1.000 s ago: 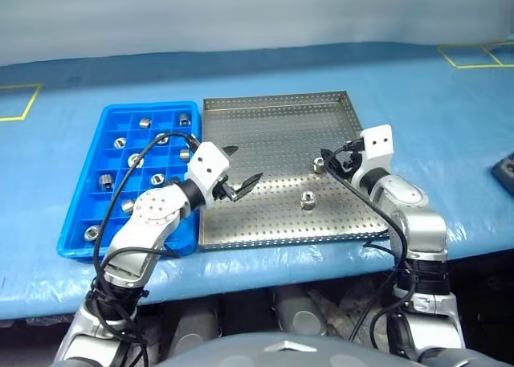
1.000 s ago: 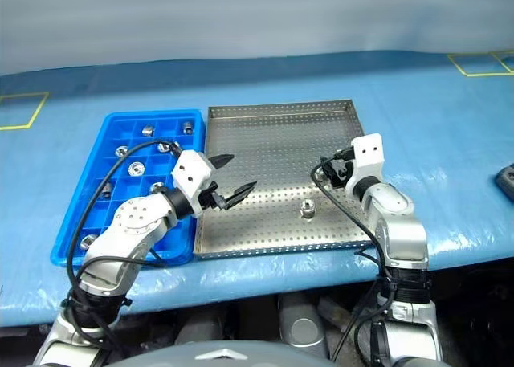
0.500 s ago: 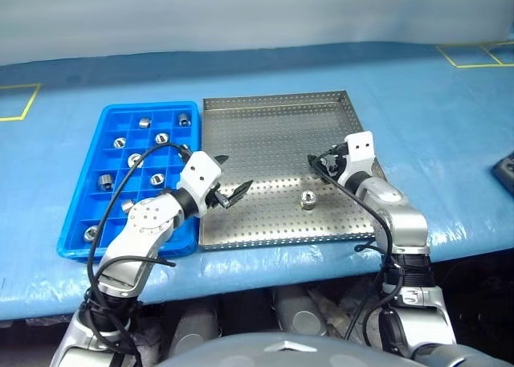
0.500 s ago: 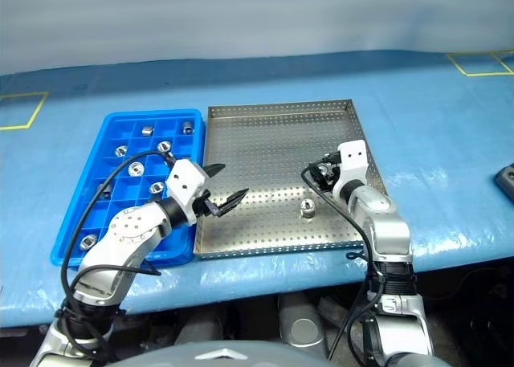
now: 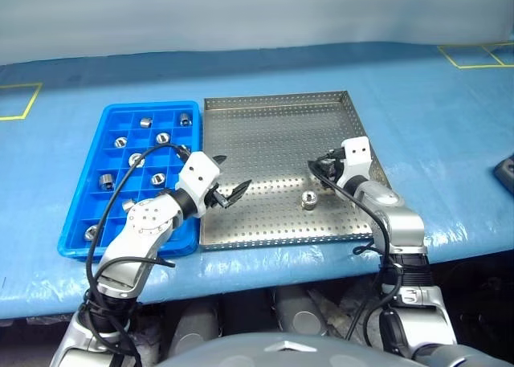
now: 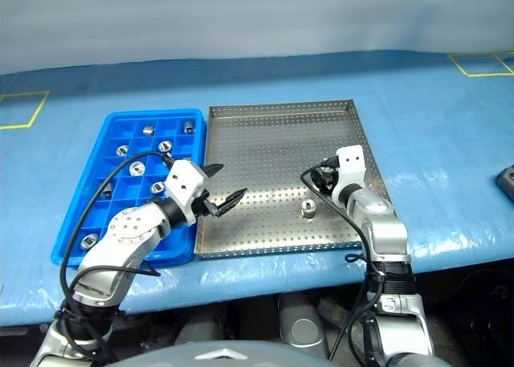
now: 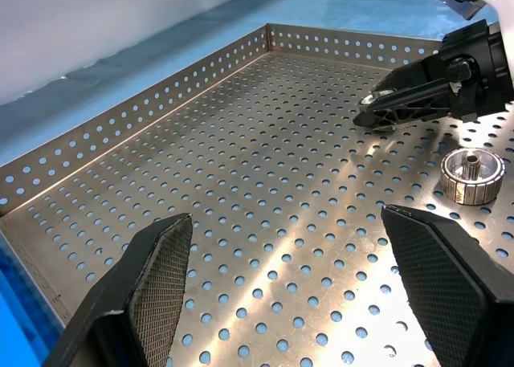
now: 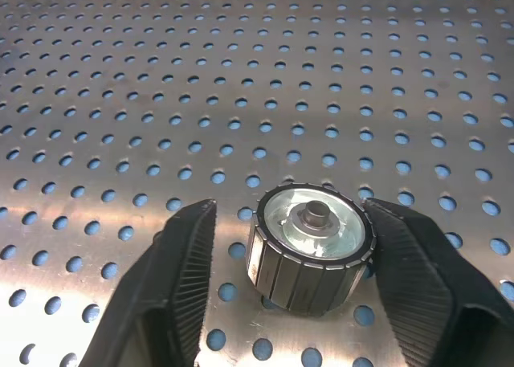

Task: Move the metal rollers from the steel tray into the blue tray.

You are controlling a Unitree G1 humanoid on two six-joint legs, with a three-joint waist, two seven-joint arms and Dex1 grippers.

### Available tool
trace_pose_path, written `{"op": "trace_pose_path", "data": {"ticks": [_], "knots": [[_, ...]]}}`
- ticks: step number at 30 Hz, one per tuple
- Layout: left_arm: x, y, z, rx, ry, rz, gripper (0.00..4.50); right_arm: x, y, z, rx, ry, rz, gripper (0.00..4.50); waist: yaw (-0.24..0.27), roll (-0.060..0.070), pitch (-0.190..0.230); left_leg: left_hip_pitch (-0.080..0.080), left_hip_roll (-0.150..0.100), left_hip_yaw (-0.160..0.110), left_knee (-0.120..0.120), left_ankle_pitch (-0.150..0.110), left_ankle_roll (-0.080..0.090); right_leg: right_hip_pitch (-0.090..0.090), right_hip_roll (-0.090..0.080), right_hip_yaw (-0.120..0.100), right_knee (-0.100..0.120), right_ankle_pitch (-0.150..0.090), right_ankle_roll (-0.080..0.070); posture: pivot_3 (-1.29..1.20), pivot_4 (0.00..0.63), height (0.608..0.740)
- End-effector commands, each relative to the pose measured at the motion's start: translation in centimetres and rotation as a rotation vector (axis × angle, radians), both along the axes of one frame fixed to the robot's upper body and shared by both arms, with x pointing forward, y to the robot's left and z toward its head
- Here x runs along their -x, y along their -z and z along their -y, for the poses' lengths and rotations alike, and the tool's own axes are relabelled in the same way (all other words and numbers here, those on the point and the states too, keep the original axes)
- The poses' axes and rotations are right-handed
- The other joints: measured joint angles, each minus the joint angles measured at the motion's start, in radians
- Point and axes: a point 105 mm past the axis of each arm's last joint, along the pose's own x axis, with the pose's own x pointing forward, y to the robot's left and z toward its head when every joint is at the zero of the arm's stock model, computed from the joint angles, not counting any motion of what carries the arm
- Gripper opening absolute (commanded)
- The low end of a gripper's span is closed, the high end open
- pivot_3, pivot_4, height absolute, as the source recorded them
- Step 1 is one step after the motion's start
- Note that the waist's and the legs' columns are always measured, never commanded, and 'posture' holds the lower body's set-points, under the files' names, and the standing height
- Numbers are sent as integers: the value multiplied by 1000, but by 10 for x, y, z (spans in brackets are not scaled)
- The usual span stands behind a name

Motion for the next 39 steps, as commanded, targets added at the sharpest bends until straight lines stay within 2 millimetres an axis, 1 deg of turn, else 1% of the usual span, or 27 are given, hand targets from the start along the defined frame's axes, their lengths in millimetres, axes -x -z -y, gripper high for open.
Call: {"op": "trace_pose_path", "data": {"ticks": [1, 4, 6, 7, 9, 11, 14, 17, 19, 23, 26, 29, 32, 33, 37, 39], "knots": [[1, -17, -1, 3, -2, 80, 4117, -2, -7, 2, 10, 4, 26, 1813, 0, 0, 0, 0, 0, 0, 0, 0, 0, 0, 0, 0, 0, 0, 0, -154, 150, 740], [2, -17, -1, 3, -6, 80, 4117, -3, -11, 1, 20, -2, 38, 1813, 0, 0, 0, 0, 0, 0, 0, 0, 0, 0, 0, 0, 0, 0, 0, -148, 150, 740], [3, -17, -3, 5, -10, 78, 4117, -3, -15, -1, 24, -16, 56, 1813, 0, 0, 0, 0, 0, 0, 0, 0, 0, 0, 0, 0, 0, 0, 0, -147, 150, 740], [4, -17, -6, 5, -20, 77, 4117, -2, -21, -6, 25, -47, 74, 1813, 0, 0, 0, 0, 0, 0, 0, 0, 0, 0, 0, 0, 0, 0, 0, -142, 150, 740], [7, -17, -17, -8, -56, 75, 4117, 2, -35, -24, 35, -156, 116, 1813, -2, 0, 0, 0, 0, 0, 0, 0, 0, 0, 0, 1, 0, 0, 0, -137, 150, 740], [10, -17, -25, -23, -79, 73, 4117, 7, -45, -35, 39, -228, 145, 1813, -2, 0, 0, 0, 0, 0, -1, 0, 0, -1, 0, 1, 0, 0, 0, -132, 150, 740], [22, -18, -56, -79, -165, 63, 4117, 21, -74, -70, 23, -414, 225, 1813, -5, -1, 0, 0, 1, -1, 0, 0, 0, -1, 1, 1, 0, 0, 0, -109, 150, 740], [34, -22, -76, -126, -217, 58, 4117, 34, -86, -99, -13, -546, 242, 1813, 7, -1, 1, 1, 2, -2, -1, 0, 0, -2, 1, 0, 0, 0, 0, -82, 150, 740], [43, -26, -91, -165, -262, 61, 4117, 49, -89, -123, -33, -666, 232, 1813, 18, -2, 1, 0, 2, -3, 0, 0, 0, -1, 1, -1, 0, 0, 0, -62, 150, 740], [59, -34, -106, -194, -323, 62, 4117, 67, -95, -154, -62, -825, 222, 1813, 52, -3, 1, 0, 1, -4, -1, 0, 0, -1, -1, -3, -1, -1, -1, -21, 150, 740], [70, -35, -116, -221, -375, 47, 4117, 79, -99, -174, -81, -924, 211, 1813, 73, -3, 2, -1, 1, -5, -1, 0, 0, -2, -2, -4, -1, -1, -1, 1, 150, 740], [78, -33, -122, -223, -411, 29, 4117, 84, -96, -185, -73, -975, 189, 1813, 95, -4, 2, 0, 1, -7, -1, 0, 0, -2, -2, -6, -1, -2, -2, 26, 150, 740], [87, -29, -123, -206, -438, 3, 4117, 97, -91, -198, -62, -1069, 162, 1813, 111, -4, 1, -1, 0, -9, -1, 0, 0, -1, -3, -8, -1, -3, -5, 47, 150, 740], [89, -26, -123, -200, -446, -10, 4117, 99, -90, -201, -59, -1086, 156, 1813, 113, -4, 2, -1, 0, -9, -1, 0, 0, -1, -3, -9, -1, -3, -5, 54, 150, 740], [96, -16, -119, -173, -474, -49, 4117, 94, -82, -211, -45, -1103, 136, 1813, 121, -5, 2, -1, 0, -10, -1, 0, 0, -1, -4, -9, -1, -4, -6, 80, 150, 740], [98, -12, -118, -161, -484, -61, 4117, 91, -77, -216, -43, -1106, 122, 1813, 126, -5, 2, -1, 0, -10, -1, 0, -1, -1, -3, -9, -1, -5, -8, 88, 150, 740]]}}
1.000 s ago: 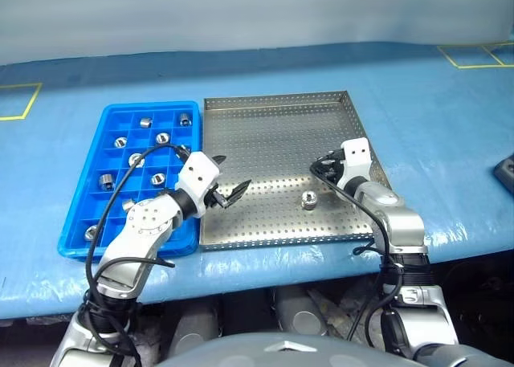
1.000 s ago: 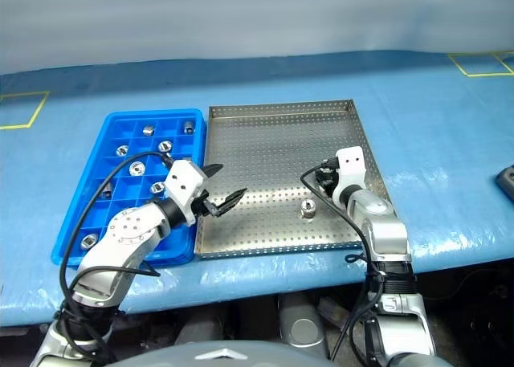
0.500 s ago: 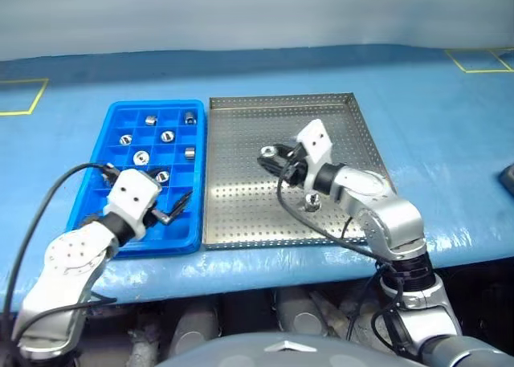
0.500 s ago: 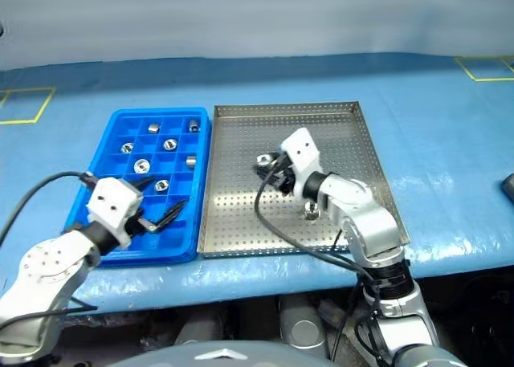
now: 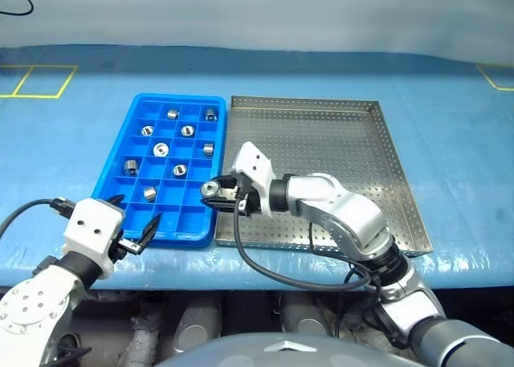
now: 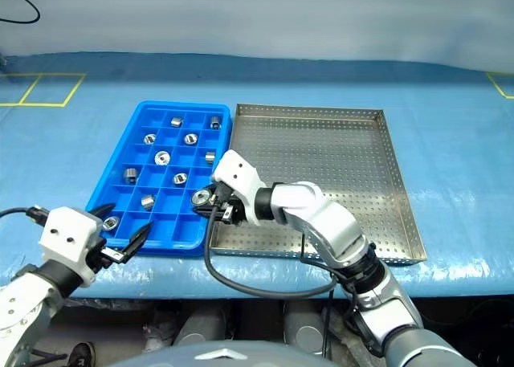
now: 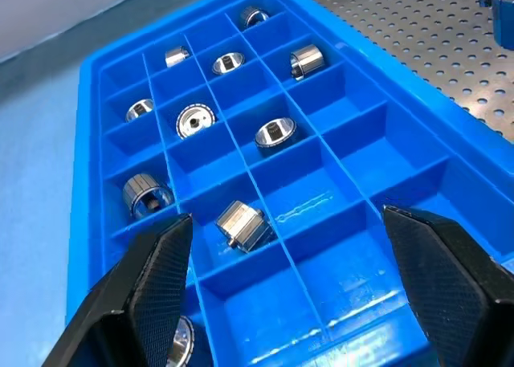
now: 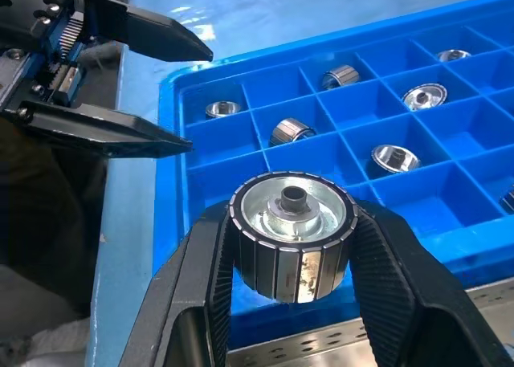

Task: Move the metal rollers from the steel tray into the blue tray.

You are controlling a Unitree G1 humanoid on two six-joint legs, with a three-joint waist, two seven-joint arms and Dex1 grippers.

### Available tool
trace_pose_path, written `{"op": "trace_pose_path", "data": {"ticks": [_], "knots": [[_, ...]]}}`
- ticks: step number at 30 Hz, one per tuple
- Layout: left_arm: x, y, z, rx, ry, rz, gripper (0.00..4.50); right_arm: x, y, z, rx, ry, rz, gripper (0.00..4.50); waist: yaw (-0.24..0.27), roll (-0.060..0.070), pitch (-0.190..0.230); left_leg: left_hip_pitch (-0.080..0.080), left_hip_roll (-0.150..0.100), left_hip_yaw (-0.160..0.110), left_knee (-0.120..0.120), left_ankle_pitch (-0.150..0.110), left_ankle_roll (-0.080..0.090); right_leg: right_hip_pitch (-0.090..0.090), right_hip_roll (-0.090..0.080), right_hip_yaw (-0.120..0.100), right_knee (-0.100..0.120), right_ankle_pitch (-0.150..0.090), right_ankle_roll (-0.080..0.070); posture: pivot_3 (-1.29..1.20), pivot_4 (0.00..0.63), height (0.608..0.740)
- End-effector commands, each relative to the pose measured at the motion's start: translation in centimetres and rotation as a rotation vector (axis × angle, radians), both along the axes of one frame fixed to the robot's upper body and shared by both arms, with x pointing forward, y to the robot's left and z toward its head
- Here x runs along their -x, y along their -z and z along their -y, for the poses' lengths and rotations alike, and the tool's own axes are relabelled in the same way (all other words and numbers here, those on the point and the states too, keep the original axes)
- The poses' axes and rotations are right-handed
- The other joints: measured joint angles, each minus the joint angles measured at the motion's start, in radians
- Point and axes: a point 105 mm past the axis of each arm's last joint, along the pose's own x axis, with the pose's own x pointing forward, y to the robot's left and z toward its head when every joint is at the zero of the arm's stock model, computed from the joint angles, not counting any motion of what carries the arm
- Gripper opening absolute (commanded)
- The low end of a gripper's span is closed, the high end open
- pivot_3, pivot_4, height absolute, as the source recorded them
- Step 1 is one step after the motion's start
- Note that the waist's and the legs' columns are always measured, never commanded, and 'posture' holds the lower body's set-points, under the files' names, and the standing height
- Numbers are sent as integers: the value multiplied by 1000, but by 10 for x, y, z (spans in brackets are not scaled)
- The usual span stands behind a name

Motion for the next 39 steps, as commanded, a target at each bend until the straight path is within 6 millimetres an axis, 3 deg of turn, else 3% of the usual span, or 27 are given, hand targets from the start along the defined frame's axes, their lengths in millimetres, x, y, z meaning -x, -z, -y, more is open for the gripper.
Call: {"op": "trace_pose_path", "data": {"ticks": [1, 8, 12, 22, 29, 34, 39], "knots": [[3, -6, 8, 0, 2, 35, 4117, -3, -4, -11, -17, -27, 29, 1813, 5, 0, 0, 0, 0, 0, 0, 0, 0, 0, 0, 0, 0, 0, -1, 95, 150, 740], [2, -1, 12, 24, -18, 36, 4117, -12, 9, -37, -11, -44, 6, 1813, 16, -1, 0, 0, 0, -1, -1, 0, 0, 0, 0, -1, 0, -1, -1, 116, 150, 740], [1, -1, 13, 27, -20, 39, 4117, -23, 17, -41, 12, -20, 8, 1813, 24, -1, 0, 0, 0, -1, -1, 0, -1, 0, 0, -1, 0, -1, -1, 118, 150, 740], [-5, -1, 17, 32, 0, 48, 4117, -38, 22, -34, 32, 30, 42, 1813, 28, -1, 0, 0, 0, -2, -1, 0, -1, 0, 0, -2, 0, -1, -1, 93, 150, 740], [-12, -2, 22, 40, 28, 51, 4117, -36, 10, -29, 5, 39, 105, 1813, 23, -1, 0, 0, 0, -2, -1, 0, -1, 0, 0, -2, 0, -1, -1, 51, 150, 740], [-18, -2, 26, 41, 56, 56, 4117, -37, 14, -24, 13, 45, 82, 1813, 14, -1, 0, 0, 0, -2, -2, 0, -1, 0, 0, -2, 0, 0, -1, 27, 150, 740], [-21, -3, 26, 38, 64, 61, 4117, -40, 13, -22, 7, 76, 94, 3326, 8, -1, 0, 0, 0, -2, -2, 0, -1, 0, 0, -2, 0, 0, -1, 20, 150, 740]]}}
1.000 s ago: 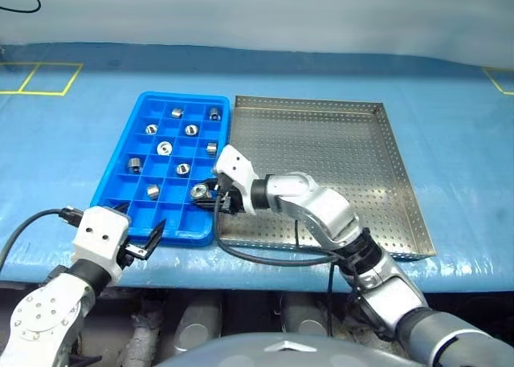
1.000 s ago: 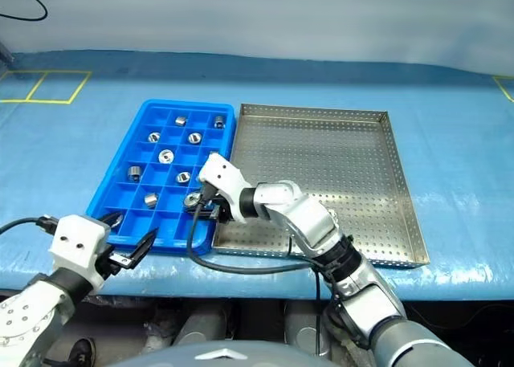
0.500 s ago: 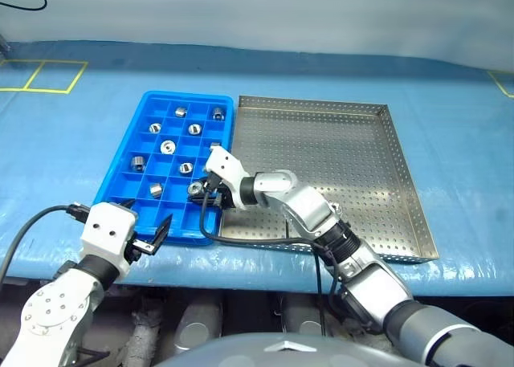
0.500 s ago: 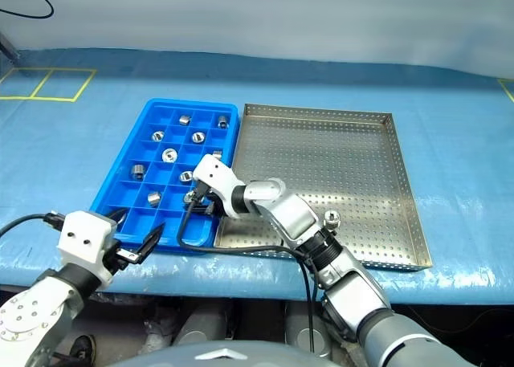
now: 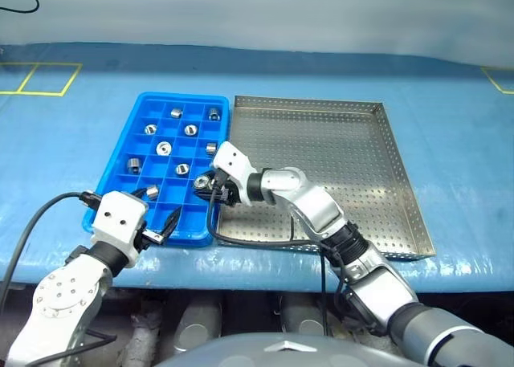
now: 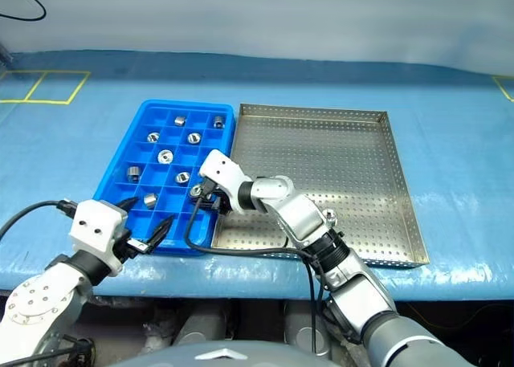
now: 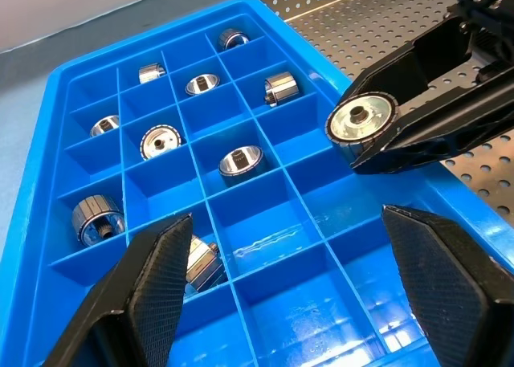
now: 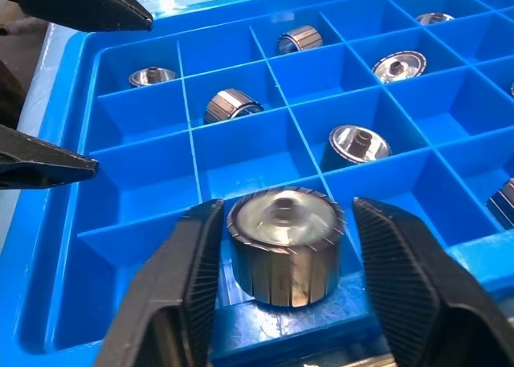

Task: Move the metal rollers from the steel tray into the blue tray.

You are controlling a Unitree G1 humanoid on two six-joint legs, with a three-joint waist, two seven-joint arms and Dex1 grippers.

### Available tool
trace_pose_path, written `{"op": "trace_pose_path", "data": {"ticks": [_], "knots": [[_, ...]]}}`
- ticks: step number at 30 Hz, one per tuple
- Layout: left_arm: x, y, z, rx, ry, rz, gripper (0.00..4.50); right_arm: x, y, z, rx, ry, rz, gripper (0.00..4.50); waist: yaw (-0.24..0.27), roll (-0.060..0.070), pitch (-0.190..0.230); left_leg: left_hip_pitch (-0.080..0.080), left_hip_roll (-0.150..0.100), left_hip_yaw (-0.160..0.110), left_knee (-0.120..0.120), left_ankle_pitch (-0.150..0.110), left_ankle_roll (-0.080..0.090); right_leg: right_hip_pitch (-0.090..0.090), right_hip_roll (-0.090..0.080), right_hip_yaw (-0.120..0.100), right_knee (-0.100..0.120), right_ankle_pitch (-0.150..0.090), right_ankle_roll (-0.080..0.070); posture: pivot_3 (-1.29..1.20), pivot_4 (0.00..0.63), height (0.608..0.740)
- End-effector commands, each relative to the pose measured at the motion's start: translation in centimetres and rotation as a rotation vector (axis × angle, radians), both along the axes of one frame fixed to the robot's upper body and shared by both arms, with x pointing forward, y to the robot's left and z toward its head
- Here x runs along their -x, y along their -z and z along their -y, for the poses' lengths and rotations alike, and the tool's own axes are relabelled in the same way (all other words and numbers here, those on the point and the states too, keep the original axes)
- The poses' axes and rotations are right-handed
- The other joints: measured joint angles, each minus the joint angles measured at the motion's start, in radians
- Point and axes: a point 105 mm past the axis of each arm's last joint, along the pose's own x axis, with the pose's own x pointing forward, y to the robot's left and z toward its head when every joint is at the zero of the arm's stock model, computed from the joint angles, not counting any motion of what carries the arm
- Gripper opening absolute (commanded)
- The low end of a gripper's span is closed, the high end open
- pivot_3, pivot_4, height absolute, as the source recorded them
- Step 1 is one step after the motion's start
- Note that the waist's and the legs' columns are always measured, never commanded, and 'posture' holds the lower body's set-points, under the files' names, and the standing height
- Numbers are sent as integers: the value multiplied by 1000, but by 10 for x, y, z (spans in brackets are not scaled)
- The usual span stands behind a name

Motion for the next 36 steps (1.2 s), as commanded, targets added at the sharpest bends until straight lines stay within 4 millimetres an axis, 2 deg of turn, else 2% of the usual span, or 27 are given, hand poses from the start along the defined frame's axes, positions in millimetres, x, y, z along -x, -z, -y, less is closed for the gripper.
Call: {"op": "trace_pose_path", "data": {"ticks": [1, 5, 8, 11, 15, 20, 23, 26, 29, 36], "knots": [[0, -5, 2, -15, 15, 21, 4117, -1, -18, -2, -58, 11, 58, 3326, 0, 0, 0, 0, 0, 0, 0, 0, 0, 0, 0, 0, 0, 0, 0, 20, 150, 740], [-2, -5, 5, -6, 31, 24, 4117, -3, -28, 1, -89, 34, 83, 3326, -1, 0, 0, 0, 0, 0, 0, 0, 0, 0, 0, 0, 0, 1, 1, 2, 150, 740], [-8, -6, 17, 19, 82, 33, 4117, -5, -43, 12, -132, 71, 102, 3326, 1, 0, 0, 0, 0, 0, 0, 0, 0, 0, 0, 0, 0, 1, 1, -20, 150, 740], [-17, -7, 37, 46, 171, 43, 4117, -3, -51, 35, -145, 121, 134, 3326, 2, 0, 0, 0, -1, 0, 1, 0, 0, 1, -1, -1, -1, 1, 2, -65, 150, 740], [-32, -10, 64, 65, 301, 59, 4117, 2, -48, 82, -53, 201, 190, 3326, -5, 0, 0, -1, -2, 1, 1, 0, 1, 1, -1, -1, -1, 2, 3, -139, 150, 740], [-49, -15, 87, 69, 406, 81, 4117, 8, -46, 132, 14, 326, 195, 3326, -57, 0, 0, -1, 0, 4, 1, 0, 1, 0, 0, 1, -1, 2, 4, -217, 150, 740], [-59, -19, 104, 80, 471, 96, 4117, 11, -38, 151, 28, 405, 153, 3326, -85, 0, 0, -1, 0, 5, 1, 0, 1, 1, 1, 1, -1, 2, 4, -233, 150, 740], [-63, -22, 122, 97, 550, 99, 4117, 17, -25, 157, 45, 433, 107, 3326, -107, -1, 0, 0, 0, 9, 2, -1, 1, 1, 2, 5, 0, 3, 5, -243, 150, 740], [-66, -20, 131, 95, 593, 90, 4117, 20, -18, 156, 49, 440, 80, 3326, -128, -1, 0, 0, 0, 10, 3, -1, 2, 1, 2, 6, 0, 4, 7, -247, 150, 740], [-53, -9, 148, 130, 672, 38, 4117, 22, 5, 165, 97, 488, 9, 3326, -149, -1, 0, 0, 0, 11, 3, -1, 2, 1, 3, 8, 0, 4, 8, -225, 150, 740]]}}
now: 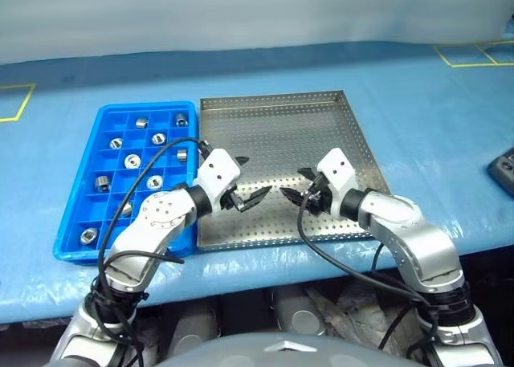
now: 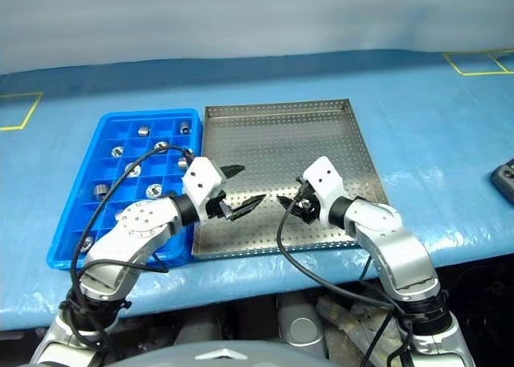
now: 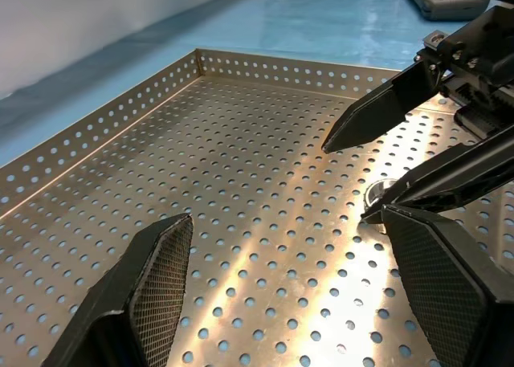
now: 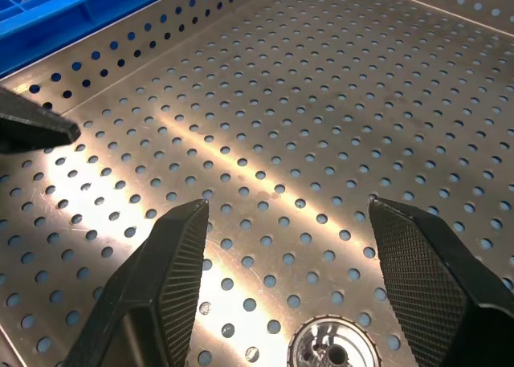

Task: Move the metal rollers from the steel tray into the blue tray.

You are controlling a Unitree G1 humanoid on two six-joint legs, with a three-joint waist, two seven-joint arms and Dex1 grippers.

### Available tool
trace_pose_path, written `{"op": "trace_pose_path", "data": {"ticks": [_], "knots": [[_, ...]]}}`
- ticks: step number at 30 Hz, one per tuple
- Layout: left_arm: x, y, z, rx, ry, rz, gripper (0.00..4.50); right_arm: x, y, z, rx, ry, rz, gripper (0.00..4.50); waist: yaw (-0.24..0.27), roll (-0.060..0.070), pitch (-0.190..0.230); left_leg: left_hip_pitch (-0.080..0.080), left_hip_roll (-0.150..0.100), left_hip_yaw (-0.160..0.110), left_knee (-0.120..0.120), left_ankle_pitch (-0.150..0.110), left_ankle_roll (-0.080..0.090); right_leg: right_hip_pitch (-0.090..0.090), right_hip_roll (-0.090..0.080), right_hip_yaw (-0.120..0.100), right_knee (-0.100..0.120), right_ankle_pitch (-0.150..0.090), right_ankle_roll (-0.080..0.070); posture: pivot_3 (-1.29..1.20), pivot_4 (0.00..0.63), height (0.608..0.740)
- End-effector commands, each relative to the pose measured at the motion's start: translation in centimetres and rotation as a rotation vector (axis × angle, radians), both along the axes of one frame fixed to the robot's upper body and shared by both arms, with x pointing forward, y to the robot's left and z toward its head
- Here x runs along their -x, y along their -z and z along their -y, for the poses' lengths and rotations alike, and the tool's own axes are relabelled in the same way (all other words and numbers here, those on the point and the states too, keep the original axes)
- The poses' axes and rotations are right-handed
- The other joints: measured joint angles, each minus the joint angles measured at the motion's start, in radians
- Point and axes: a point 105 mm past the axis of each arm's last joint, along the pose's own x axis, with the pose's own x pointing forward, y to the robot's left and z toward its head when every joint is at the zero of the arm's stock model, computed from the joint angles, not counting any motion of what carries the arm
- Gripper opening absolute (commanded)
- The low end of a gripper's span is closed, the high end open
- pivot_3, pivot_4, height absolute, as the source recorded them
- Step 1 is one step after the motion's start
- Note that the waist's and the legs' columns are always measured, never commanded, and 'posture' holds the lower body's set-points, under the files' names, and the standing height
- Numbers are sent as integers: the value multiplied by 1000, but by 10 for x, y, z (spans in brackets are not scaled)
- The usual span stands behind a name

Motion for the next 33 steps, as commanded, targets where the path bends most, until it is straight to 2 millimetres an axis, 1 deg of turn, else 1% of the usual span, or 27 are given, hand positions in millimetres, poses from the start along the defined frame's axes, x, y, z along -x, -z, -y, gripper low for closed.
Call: {"op": "trace_pose_path", "data": {"ticks": [1, 6, 10, 14, 18, 23, 26, 31, 32, 33], "knots": [[9, -1, 9, 17, 47, 9, 4117, 4, 5, 8, 24, 22, -18, 3326, 1, 0, 0, 0, 0, 0, 0, 0, 0, 0, 0, 0, 0, 0, 0, -222, 150, 740], [13, 5, 9, 11, 52, -14, 4117, 6, 14, 18, 61, 44, -53, 3326, 4, 0, 0, 0, 0, 0, 1, 0, 0, 0, 0, 0, 0, 0, 0, -219, 150, 740], [14, 9, 5, 5, 43, -26, 4117, 6, 21, 28, 81, 83, -72, 3326, 4, 0, 0, 0, 0, 0, 2, 0, 0, 0, 0, 0, 0, 0, 1, -223, 150, 740], [14, 11, 3, -4, 42, -29, 4117, 7, 25, 29, 77, 95, -87, 3326, 5, 0, 0, 0, 0, 0, 2, 0, 1, 0, 0, 1, 0, 0, 1, -228, 150, 740], [13, 10, 2, -5, 38, -26, 4117, 5, 37, 36, 86, 134, -122, 3326, 7, 0, 0, -1, 0, 0, 4, -1, 1, 0, 0, 1, 0, 1, 1, -227, 150, 740], [13, 10, 1, -6, 33, -24, 4117, 5, 46, 39, 93, 152, -148, 3326, 7, 0, 0, -1, 0, 1, 6, -1, 2, 1, 0, 1, 0, 1, 2, -224, 150, 740], [13, 10, -1, -7, 23, -25, 4117, 3, 47, 39, 89, 163, -149, 3326, 8, 0, 0, -1, 0, 1, 6, -1, 2, 1, 0, 1, 0, 1, 2, -219, 150, 740], [13, 11, -3, -6, 12, -28, 4117, 0, 42, 38, 72, 165, -136, 3326, 8, 0, 0, -1, 0, 1, 7, -1, 2, 2, 0, 1, 0, 1, 3, -214, 150, 740], [13, 12, -3, -6, 8, -29, 4117, 0, 41, 37, 69, 165, -133, 2951, 7, 0, 0, -1, 0, 1, 7, -1, 2, 2, 0, 1, 0, 1, 3, -212, 150, 740], [12, 12, -4, -6, 4, -30, 4117, -1, 40, 37, 68, 165, -131, 2720, 8, 0, 0, -1, 0, 1, 8, -1, 2, 2, 0, 1, 0, 1, 3, -210, 150, 740]]}}
